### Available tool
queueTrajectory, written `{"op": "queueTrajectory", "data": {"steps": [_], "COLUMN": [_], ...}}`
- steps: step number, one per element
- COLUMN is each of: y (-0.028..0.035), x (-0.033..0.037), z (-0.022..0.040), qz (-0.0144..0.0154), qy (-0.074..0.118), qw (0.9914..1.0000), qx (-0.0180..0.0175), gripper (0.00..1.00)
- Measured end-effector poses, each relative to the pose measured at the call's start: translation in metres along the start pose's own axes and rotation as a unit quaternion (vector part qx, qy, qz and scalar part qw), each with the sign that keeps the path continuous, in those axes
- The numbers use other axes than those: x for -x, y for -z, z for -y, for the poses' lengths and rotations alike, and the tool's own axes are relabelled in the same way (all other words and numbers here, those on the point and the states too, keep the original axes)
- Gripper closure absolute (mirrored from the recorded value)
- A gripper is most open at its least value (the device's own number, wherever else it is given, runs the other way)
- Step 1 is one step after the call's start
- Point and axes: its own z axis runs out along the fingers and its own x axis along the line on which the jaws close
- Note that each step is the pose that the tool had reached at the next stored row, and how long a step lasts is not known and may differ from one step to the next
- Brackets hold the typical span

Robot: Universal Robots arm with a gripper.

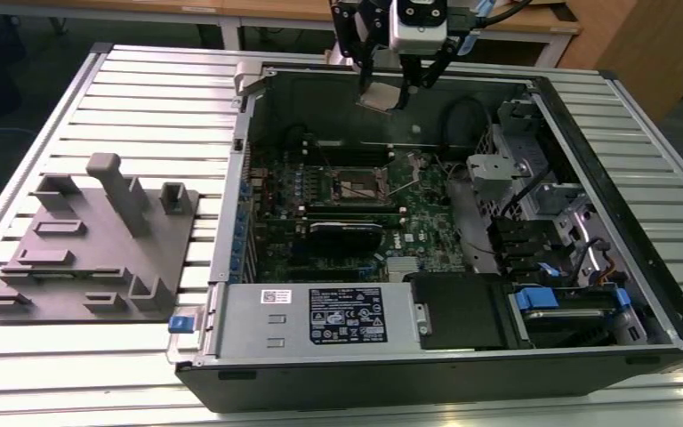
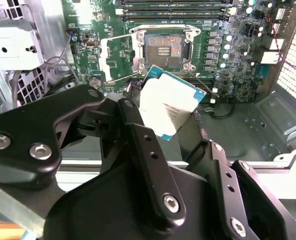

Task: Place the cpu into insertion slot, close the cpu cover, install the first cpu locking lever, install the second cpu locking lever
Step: 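Place the cpu into insertion slot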

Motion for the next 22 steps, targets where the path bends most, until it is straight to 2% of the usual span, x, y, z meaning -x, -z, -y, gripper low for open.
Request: {"op": "queueTrajectory", "data": {"steps": [22], "y": [0.0], "x": [0.0], "z": [0.0], "qz": [0.0009], "qy": [-0.01], "qw": [0.99995], "qx": [0.0002], "gripper": [0.46]}}
